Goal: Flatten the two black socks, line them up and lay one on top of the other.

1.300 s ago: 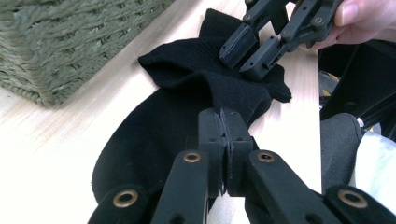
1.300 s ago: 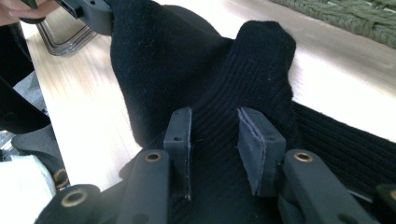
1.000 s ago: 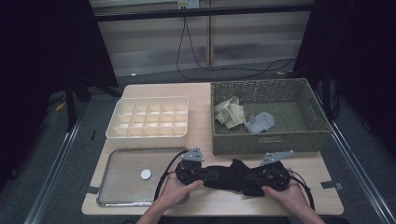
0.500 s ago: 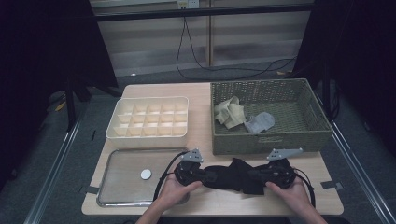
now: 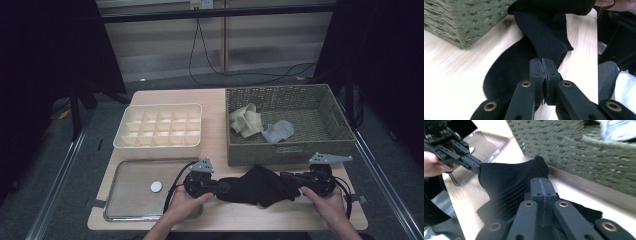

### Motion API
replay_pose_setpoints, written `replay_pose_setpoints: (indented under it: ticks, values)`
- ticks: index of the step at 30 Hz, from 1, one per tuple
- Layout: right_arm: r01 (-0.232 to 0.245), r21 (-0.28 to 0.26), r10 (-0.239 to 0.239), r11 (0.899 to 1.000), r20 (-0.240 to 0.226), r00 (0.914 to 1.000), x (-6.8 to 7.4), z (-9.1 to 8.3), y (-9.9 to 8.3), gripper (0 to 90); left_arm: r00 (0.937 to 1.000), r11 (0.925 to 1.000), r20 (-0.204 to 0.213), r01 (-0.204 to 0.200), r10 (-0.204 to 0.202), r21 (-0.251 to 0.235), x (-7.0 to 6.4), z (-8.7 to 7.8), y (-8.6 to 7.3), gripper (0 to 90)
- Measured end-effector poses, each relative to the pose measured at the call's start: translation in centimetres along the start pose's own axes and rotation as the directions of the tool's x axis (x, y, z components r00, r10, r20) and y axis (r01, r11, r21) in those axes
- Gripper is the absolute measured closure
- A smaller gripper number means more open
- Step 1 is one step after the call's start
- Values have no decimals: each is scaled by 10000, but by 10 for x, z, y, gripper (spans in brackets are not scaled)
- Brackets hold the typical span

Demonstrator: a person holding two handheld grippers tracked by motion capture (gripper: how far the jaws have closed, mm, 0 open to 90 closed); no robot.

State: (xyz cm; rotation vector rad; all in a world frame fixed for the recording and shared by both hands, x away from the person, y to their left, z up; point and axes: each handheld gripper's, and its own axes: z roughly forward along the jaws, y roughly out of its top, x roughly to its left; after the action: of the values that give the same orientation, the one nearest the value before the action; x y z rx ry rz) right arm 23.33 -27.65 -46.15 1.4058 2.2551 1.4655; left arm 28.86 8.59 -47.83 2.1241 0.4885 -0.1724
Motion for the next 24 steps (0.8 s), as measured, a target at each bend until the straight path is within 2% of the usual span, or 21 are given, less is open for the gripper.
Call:
replay_pose_setpoints:
  ticks: [6,11,12,16,17,21,24]
  values:
    - [-376,-333,378,9987,61,9993,-11,-8,-1,900,9998,9998,-184,49,-52,-171,4,-10,1,888]
    - [-474,-394,476,9981,34,9989,-12,-11,-2,900,9993,9994,-362,11,-23,-336,5,-21,0,889]
    - [-479,-265,480,9985,43,9988,-13,-10,-4,900,9991,9993,-394,121,-135,-340,8,-24,-1,889]
    - [-567,94,567,9983,29,9984,-15,-5,-8,900,9987,9998,-479,165,-172,-150,10,-25,-4,889]
    - [-608,177,607,9980,49,9981,-15,-4,-9,900,9983,9995,-502,287,-294,-148,9,-24,-4,889]
    - [-648,554,639,9964,189,9978,-18,4,-12,900,9970,9994,-736,254,-237,217,13,-16,-5,874]
    - [-742,560,723,9957,365,9967,-23,6,-12,900,9964,9989,-812,279,-247,381,14,-12,-6,849]
